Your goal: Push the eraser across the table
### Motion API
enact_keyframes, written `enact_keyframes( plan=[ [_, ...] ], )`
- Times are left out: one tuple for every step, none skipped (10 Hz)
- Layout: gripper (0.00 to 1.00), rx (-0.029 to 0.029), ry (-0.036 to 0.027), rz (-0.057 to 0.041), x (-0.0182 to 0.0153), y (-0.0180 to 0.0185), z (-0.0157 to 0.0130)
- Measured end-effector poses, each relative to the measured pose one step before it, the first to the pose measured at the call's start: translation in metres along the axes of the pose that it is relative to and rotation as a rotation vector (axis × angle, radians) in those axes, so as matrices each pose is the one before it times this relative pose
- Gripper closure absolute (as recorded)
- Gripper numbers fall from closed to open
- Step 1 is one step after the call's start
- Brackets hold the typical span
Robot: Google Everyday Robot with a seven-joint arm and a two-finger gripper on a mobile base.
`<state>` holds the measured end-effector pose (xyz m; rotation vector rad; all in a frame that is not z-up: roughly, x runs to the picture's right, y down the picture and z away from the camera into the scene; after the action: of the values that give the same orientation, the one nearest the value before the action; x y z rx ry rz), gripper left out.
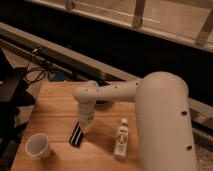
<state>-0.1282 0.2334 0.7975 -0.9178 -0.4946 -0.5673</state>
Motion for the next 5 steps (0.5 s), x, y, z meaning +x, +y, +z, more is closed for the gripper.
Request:
enact_keyframes(
  plan=[
    [1.0,-0.0014,-0.01144,-0.02524,-0.00921,-0.00914,0.00402],
    [1.0,-0.00099,-0.00498,-0.01484,-0.006,-0.00506,0.00194],
    [1.0,-0.00151,-0.00121,0.00207,0.00052,0.00161,0.00038],
    [1.0,0.0016,0.00491,-0.00011,0.00221,0.00003,-0.00021],
    [1.0,0.00905,-0.003,-0.01076,-0.00303,-0.00354,-0.00206]
  ],
)
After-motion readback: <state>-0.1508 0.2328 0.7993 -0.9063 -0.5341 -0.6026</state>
